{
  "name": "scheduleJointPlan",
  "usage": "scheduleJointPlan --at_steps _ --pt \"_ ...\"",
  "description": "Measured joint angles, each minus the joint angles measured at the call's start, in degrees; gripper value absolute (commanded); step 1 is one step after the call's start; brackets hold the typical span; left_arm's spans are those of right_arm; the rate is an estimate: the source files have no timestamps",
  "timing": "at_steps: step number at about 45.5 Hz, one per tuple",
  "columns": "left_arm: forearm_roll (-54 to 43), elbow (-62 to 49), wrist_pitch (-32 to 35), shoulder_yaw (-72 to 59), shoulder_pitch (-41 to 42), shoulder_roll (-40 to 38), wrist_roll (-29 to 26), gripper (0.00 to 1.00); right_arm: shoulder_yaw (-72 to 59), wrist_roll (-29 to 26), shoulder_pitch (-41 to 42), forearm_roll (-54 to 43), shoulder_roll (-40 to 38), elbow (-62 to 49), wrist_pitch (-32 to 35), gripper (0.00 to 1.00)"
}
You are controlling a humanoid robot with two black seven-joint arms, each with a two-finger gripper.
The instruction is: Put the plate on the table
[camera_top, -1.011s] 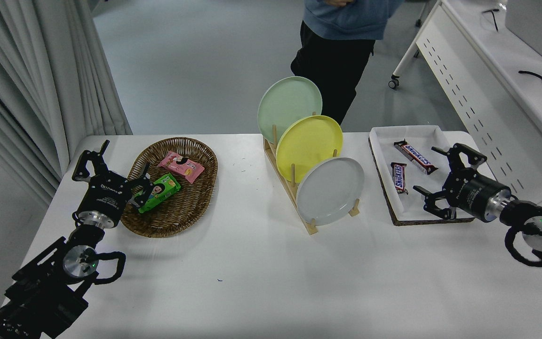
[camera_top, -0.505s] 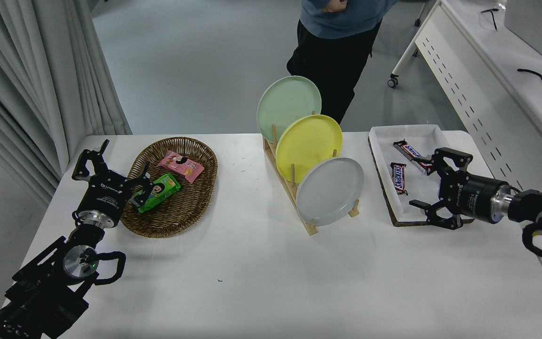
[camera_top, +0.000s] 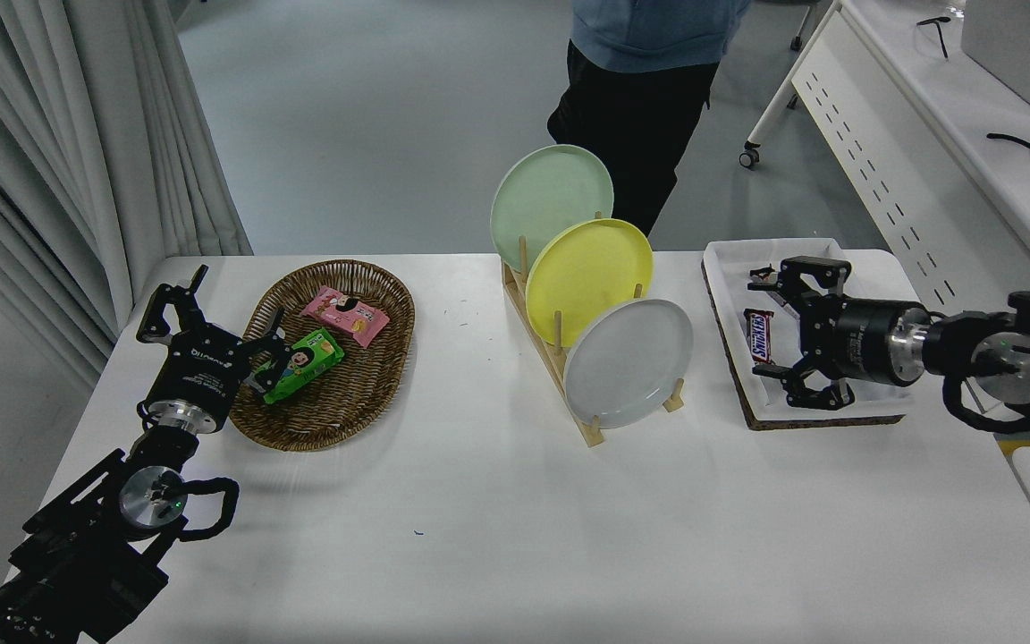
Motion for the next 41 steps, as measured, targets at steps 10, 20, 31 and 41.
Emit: scheduleJointPlan --at_steps 10,20,31,41 --pt "-0.01 -0.01 0.0 0.0 0.0 0.0 0.0 1.0 0.85 -1.56 1.64 -1.11 3.07 -0.25 -1.87 1.0" --pt "0.02 -0.01 0.0 0.0 0.0 0.0 0.0 1.0 1.37 -2.09 3.0 -2.63 6.0 -1.9 -3.36 1.0" --pt "0.02 -0.01 0.0 0.0 0.0 0.0 0.0 1.0 1.71 -2.29 2.57 -2.62 10.28 -5.68 -4.28 1.0" --pt "0.02 -0.02 0.0 0.0 0.0 0.0 0.0 1.0 1.83 -2.37 1.56 -1.87 15.02 -10.61 -5.34 1.0"
